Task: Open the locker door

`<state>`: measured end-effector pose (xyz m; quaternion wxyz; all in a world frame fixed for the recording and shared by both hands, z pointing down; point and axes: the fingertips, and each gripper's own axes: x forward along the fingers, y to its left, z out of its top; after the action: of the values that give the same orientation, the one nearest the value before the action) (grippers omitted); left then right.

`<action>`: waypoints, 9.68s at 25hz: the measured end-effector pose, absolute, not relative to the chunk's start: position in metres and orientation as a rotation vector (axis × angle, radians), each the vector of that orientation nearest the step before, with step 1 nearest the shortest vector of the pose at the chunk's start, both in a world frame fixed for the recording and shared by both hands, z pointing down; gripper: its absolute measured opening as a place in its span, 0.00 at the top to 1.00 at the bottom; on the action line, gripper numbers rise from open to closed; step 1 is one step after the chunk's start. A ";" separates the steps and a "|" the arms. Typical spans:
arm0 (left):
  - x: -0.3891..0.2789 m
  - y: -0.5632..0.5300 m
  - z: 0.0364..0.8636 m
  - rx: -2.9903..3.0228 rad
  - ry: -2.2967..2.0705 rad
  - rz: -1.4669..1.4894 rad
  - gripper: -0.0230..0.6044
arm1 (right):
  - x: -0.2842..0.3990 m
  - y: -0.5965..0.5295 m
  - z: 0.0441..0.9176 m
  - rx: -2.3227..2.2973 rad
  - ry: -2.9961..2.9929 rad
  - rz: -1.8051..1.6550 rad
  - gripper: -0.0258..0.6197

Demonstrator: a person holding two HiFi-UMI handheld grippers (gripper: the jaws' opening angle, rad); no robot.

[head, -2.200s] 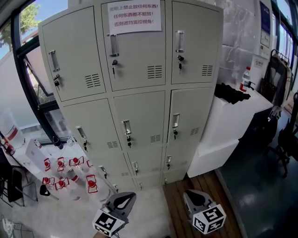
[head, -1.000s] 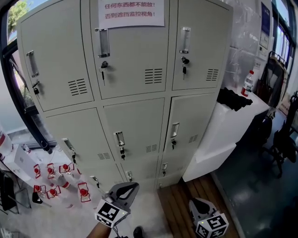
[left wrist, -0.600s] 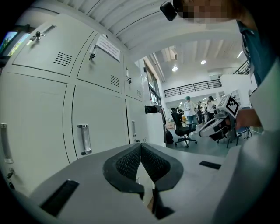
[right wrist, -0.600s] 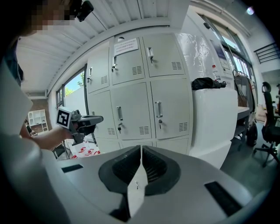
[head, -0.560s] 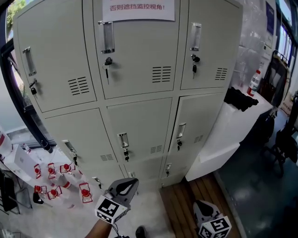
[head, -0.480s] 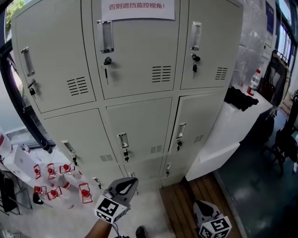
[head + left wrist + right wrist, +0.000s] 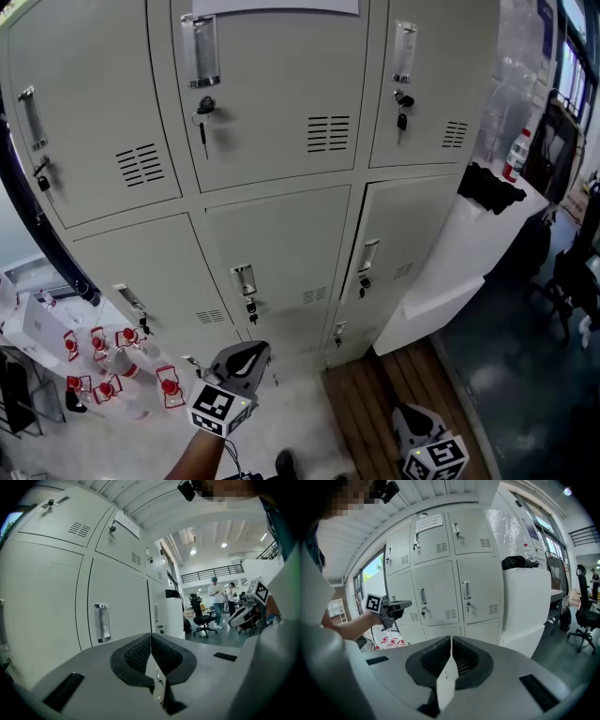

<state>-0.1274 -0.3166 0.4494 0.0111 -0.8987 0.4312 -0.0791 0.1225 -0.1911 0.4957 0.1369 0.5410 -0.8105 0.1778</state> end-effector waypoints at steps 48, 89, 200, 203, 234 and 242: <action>-0.178 -0.443 0.528 -2.719 1.717 -0.282 0.71 | 0.091 -0.241 0.547 1.550 -2.227 0.619 0.90; -0.082 -0.321 0.531 -2.744 1.470 -0.450 0.80 | 0.151 -0.184 0.524 1.534 -2.272 0.579 0.90; -0.026 -0.263 0.560 -3.004 1.120 -0.606 0.92 | 0.189 -0.142 0.574 1.546 -2.230 0.864 0.90; -0.027 -0.263 0.565 -3.010 1.124 -0.619 0.92 | 0.188 -0.147 0.577 1.537 -2.231 0.870 0.90; -0.043 -0.268 0.546 -2.962 1.134 -0.575 0.92 | 0.195 -0.148 0.556 1.620 -2.251 0.760 0.90; -0.069 -0.259 0.548 -2.949 1.187 -0.562 0.92 | 0.182 -0.139 0.555 1.618 -2.259 0.718 0.91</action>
<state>-0.0688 -0.2586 0.5483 -0.0433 -0.9127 0.3673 -0.1738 0.1822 -0.1389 0.5548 0.1355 0.5584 -0.7800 0.2477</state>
